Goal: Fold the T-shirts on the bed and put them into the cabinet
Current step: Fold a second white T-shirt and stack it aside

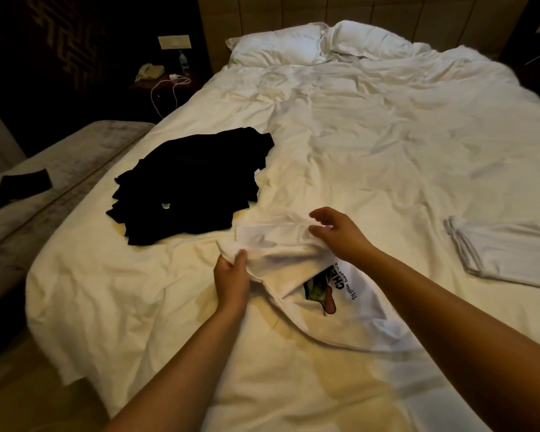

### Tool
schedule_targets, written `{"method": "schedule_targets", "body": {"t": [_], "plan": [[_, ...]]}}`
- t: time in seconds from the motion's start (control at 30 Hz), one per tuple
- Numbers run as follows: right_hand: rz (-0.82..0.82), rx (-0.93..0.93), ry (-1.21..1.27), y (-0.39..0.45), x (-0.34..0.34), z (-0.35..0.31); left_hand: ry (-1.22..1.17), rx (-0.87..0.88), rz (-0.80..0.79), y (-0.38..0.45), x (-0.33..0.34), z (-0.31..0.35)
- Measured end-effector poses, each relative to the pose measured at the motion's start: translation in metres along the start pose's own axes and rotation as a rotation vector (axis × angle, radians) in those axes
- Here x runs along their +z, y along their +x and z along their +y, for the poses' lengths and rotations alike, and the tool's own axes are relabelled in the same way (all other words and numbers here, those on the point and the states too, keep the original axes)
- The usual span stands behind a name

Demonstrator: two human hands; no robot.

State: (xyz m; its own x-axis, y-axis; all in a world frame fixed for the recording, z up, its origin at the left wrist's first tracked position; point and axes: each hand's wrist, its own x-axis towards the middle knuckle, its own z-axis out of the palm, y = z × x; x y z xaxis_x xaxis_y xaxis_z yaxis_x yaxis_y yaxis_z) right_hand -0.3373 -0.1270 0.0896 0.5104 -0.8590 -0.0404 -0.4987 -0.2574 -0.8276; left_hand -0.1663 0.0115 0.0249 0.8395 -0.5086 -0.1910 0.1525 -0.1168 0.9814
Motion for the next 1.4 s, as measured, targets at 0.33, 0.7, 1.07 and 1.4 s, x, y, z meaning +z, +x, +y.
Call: {"method": "schedule_targets", "body": {"t": [0.33, 0.7, 1.07, 1.4], "plan": [[0.131, 0.207, -0.187, 0.013, -0.002, 0.034, 0.492, 0.558, -0.061, -0.007, 0.001, -0.002], [-0.065, -0.187, 0.146, 0.005, -0.004, -0.013, 0.417, 0.485, -0.591, -0.009, 0.055, 0.039], [-0.03, -0.025, 0.02, 0.02, 0.005, 0.035, 0.211, 0.368, -0.315, 0.011, 0.003, 0.027], [-0.248, 0.006, -0.077, 0.02, 0.022, 0.027, 0.515, 0.077, -0.365, 0.031, -0.023, 0.013]]}}
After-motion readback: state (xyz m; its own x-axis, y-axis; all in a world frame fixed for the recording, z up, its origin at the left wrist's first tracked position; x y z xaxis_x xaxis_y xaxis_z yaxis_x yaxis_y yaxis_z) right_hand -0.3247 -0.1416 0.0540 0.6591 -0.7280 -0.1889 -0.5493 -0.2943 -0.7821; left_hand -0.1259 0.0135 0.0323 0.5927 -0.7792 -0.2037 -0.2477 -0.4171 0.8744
